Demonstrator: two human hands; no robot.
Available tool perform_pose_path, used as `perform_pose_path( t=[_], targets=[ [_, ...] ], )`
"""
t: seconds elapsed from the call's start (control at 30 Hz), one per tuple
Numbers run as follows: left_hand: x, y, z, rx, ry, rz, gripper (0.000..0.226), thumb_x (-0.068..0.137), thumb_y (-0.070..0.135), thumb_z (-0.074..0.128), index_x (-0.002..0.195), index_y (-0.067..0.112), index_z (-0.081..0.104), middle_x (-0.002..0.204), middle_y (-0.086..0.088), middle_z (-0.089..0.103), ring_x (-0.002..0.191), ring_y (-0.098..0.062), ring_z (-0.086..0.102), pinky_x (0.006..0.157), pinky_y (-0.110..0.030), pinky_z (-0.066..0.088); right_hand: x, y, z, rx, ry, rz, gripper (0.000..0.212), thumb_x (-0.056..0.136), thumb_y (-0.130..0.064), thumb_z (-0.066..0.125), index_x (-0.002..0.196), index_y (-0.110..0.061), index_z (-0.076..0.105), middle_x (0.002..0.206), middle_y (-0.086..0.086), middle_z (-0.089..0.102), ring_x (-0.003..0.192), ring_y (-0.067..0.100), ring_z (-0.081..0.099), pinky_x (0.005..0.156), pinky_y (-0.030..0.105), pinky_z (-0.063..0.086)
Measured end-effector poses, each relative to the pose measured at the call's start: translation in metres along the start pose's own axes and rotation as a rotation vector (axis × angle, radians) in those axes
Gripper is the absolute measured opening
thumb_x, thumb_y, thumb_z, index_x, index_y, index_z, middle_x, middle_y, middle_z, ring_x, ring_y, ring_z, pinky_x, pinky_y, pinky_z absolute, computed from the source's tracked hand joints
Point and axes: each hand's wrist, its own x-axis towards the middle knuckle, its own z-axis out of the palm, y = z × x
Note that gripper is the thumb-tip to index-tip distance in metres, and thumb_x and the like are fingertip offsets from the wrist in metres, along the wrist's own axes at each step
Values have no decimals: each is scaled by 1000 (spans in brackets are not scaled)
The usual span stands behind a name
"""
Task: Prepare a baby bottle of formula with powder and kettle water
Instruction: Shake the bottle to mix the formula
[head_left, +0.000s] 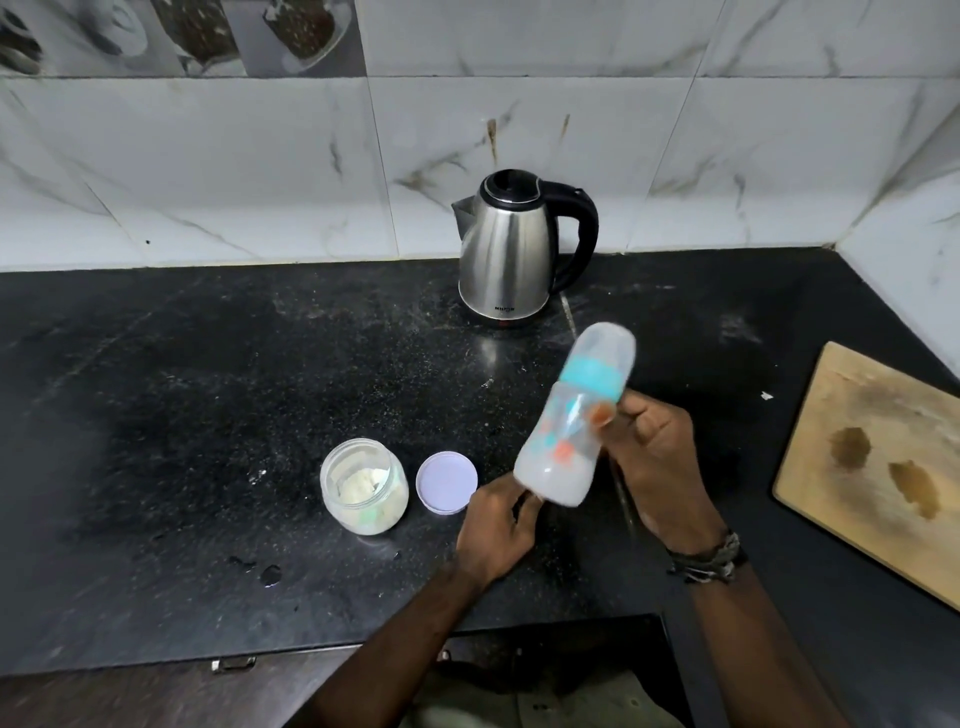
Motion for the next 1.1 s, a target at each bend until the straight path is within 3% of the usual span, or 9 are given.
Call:
perform_pose_path(
  t=[0.1,0.23,0.4,0.53,0.67,0.77,0.83,0.97,1.1],
  targets=[
    [3,3,-1,11,2,20,15,99,19,64,106,12,76,103,-2,78,93,-14,70,82,-11,46,7,0,-1,139,226,-4,37,76,-52,69,86,-17,79,87,-1,79,82,14,75,71,31,62],
    [1,1,0,26,6,10,15,98,19,64,103,10,74,96,-6,77,84,-16,67,70,-23,48,4,-1,-5,-212,27,-30,24,80,-31,74,101,-19,74,92,-1,80,86,16,76,75,32,63],
    [3,2,-1,27,9,22,15,99,19,64,106,12,76,104,-1,78,94,-13,70,83,-11,46,4,-5,-3,390,160,100,38,77,-54,62,87,-23,82,96,-4,79,90,10,74,75,30,61],
    [2,1,-2,38,-5,12,20,96,21,61,105,8,74,99,-8,78,87,-20,69,72,-23,50,1,-1,-2,-1,57,27,57,62,-65,82,95,-20,77,94,0,80,87,15,76,72,28,61],
    [3,2,-1,24,3,17,16,99,19,64,106,12,76,103,-1,78,94,-12,69,83,-9,44,3,2,-3,440,176,78,40,74,-57,69,93,-23,82,102,-2,78,96,12,74,84,36,62],
    [3,4,-2,30,18,13,11,96,13,67,102,10,75,96,-6,78,84,-11,65,71,-11,40,2,2,-2,135,130,77,27,79,-39,71,94,-18,77,92,-1,80,84,13,76,68,27,61],
    [2,4,-2,38,22,17,9,93,9,68,97,7,75,90,-10,77,77,-11,62,65,-12,35,-1,0,0,43,52,58,35,75,-46,78,97,-18,78,95,3,80,86,18,76,70,30,62],
    [3,2,-1,18,5,26,15,98,17,65,106,11,76,104,-3,78,94,-13,70,83,-17,50,-2,-3,0,470,131,92,34,76,-51,69,93,-23,82,100,-1,79,92,14,75,75,35,63],
    [3,2,-2,24,18,17,18,97,16,66,110,11,76,108,-7,79,99,-17,69,81,-29,55,1,-3,0,17,33,39,57,57,-51,92,97,-14,74,90,6,79,70,16,72,59,29,59]
  ],
)
